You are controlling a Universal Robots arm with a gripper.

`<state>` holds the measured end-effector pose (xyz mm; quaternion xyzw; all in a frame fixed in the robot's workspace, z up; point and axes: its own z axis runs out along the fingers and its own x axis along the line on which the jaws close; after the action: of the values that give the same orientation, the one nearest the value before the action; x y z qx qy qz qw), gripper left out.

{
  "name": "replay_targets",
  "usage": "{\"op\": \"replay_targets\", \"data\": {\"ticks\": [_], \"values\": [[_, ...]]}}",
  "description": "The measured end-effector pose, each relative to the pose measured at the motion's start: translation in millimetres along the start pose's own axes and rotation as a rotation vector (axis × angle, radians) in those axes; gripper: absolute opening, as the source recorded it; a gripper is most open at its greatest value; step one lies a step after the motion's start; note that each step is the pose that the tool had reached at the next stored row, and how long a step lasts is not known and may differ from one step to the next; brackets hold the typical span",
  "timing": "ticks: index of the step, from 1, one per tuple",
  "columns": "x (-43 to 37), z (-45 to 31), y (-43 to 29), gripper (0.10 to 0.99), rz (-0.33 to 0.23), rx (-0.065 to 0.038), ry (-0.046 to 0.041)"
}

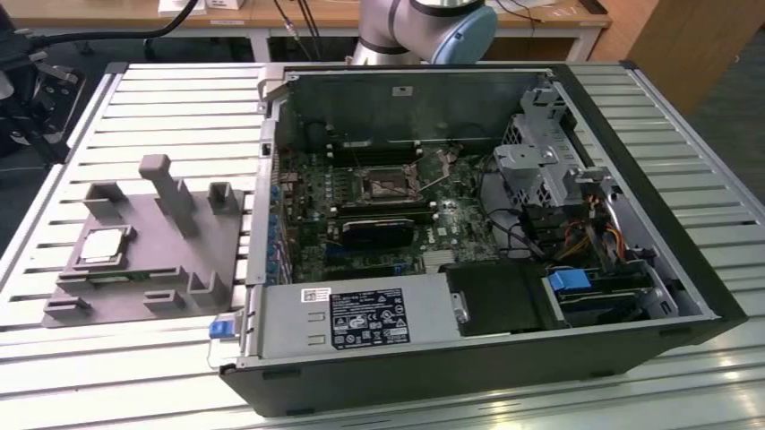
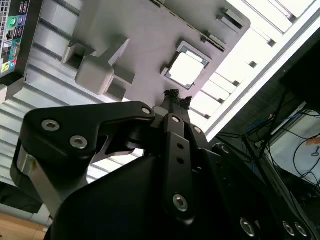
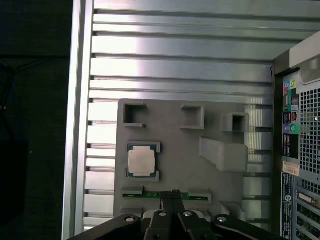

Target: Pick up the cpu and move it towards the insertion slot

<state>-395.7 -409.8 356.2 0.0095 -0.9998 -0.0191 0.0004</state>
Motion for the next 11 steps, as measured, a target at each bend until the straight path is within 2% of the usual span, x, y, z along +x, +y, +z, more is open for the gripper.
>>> {"op": "replay_targets", "data": {"ticks": [5,11], "values": [[0.3,3.8,-0.1,0.102,0.000,0.000,0.0000],[1.3,12.2,-0.5,0.102,0.000,0.000,0.0000]]}}
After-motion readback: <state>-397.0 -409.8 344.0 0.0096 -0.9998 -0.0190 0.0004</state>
